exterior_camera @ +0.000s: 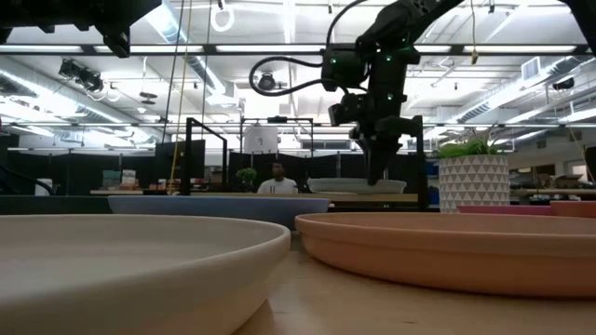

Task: Place and stack plates onto a shelf
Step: Put the light blue plate on the shelf, then put the pink plate on the shelf

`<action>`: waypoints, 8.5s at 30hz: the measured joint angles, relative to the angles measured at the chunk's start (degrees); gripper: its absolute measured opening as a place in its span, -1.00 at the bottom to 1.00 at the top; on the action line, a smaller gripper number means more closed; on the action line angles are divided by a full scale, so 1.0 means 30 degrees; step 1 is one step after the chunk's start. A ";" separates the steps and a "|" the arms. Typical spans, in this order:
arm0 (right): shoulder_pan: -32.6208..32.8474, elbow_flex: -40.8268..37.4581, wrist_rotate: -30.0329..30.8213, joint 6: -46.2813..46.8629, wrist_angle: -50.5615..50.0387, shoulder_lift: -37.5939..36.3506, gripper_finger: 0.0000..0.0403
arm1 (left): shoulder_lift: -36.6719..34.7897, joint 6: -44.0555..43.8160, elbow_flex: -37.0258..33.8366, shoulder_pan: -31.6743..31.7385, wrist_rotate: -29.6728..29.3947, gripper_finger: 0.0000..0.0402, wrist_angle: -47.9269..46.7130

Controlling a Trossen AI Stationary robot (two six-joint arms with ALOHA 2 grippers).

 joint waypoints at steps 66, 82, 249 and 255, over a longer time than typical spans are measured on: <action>0.2537 0.0000 0.5217 0.0762 -0.1133 -0.0587 -0.66 | -0.0005 0.0000 0.0000 0.0000 0.0000 -0.42 -0.0342; 0.1576 -0.1361 0.5286 -0.0258 0.1595 -0.0554 -0.66 | -0.0007 -0.0015 0.0000 0.0000 0.0000 -0.42 -0.0437; 0.9524 0.5042 -0.1155 0.1217 -0.3238 -0.0838 -0.89 | 2.1252 1.1429 0.9659 0.0423 -0.4204 -0.38 -0.3476; 0.9504 0.5071 -0.0950 0.1825 -0.3030 -0.0874 -0.82 | 2.1289 1.1594 0.9617 0.0382 -0.3946 -0.59 -0.3938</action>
